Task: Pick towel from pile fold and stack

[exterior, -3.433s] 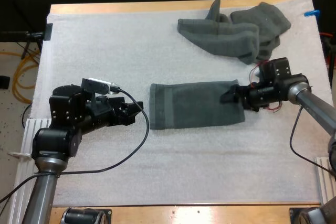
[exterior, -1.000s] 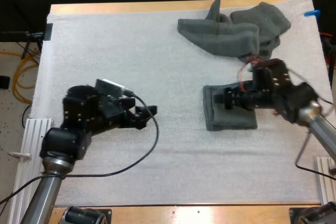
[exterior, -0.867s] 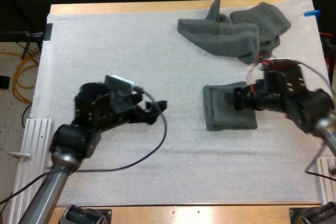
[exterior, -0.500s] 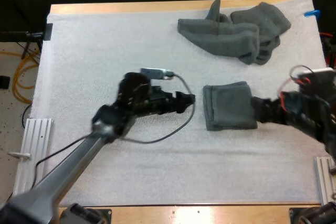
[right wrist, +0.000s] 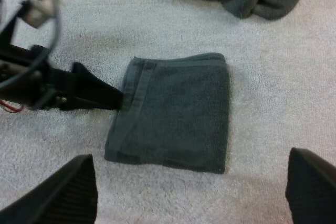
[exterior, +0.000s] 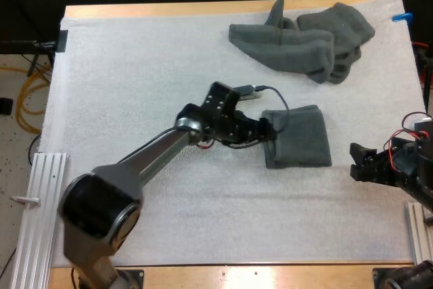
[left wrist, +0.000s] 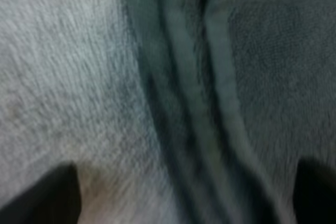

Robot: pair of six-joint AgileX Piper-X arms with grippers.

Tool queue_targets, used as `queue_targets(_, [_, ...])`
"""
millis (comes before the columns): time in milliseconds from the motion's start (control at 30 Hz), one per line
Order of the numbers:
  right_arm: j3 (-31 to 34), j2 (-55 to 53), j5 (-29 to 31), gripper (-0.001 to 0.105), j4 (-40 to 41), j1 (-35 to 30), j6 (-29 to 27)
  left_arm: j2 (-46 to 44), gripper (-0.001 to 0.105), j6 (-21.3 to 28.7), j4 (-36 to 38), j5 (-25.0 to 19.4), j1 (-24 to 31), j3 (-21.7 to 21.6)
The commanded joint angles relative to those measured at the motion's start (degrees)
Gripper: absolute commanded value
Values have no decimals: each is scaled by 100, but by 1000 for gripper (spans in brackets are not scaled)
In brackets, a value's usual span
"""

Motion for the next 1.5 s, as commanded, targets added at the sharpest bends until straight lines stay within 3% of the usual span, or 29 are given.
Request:
queue_targets(0, [-17,-43,30,71,24,5,-8,85,79,-121,104,212,-91,-179])
queue_targets(400, [-17,-43,30,71,24,5,20,515,76,-184,558,410,-495,-817])
queue_targets(467, [-17,-43,30,71,24,5,20,515,68,-184,571,376,-506,-817])
queue_targets(567, [-17,-43,18,71,24,5,20,515,44,-184,576,325,-506,-817])
queue_targets(633, [-17,-43,18,71,24,5,20,515,18,-182,576,327,-506,-817])
queue_targets(700, [-17,-43,18,71,24,5,20,515,0,-118,576,325,-506,-817])
queue_targets(900, [-17,-43,18,71,24,5,23,495,0,341,769,254,-456,-862])
queue_targets(967, [-17,-43,18,71,24,5,77,455,0,728,1104,74,-383,-948])
queue_targets(1233, [10,-43,18,71,-69,5,257,-114,0,2910,2948,-1649,597,-1208])
queue_targets(1333, [12,-43,18,71,-98,5,257,-425,0,3440,3334,-2288,1137,-1204])
queue_targets(1467, [12,-43,-1,71,-198,5,257,-739,0,3923,3844,-2792,1875,-1204])
